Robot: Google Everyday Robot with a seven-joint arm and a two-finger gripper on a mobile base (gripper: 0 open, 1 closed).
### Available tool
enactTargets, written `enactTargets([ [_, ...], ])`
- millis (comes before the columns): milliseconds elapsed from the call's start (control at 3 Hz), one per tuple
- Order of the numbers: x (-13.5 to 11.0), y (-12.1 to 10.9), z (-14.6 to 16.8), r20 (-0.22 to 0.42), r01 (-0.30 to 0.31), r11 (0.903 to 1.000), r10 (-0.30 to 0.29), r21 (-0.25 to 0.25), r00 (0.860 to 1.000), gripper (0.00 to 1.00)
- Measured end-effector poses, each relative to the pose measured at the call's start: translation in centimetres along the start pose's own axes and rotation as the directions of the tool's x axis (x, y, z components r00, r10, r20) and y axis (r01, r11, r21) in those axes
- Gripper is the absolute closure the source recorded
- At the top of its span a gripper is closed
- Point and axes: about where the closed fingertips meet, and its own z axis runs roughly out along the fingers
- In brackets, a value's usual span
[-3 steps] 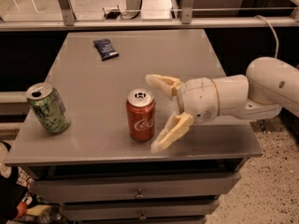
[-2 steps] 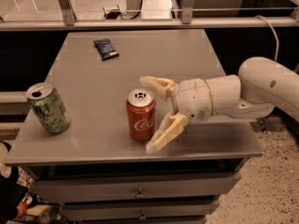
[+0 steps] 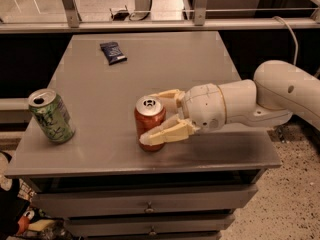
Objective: Move coke can near rxbar blueberry
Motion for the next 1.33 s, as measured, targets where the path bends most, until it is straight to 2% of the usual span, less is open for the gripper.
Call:
enactTargets([
  [667, -0.25, 0.15, 0.37, -0.001, 0.005, 1.0000, -0.005, -0.008, 1.000, 0.87],
  [1000, -0.37, 0.23, 0.54, -0.001, 0.007, 0.9999, -0.007, -0.011, 1.000, 1.00],
  [1333, -1.00, -0.45, -0.03, -0.003, -0.009, 1.0000, 0.009, 0.003, 1.000, 1.00],
])
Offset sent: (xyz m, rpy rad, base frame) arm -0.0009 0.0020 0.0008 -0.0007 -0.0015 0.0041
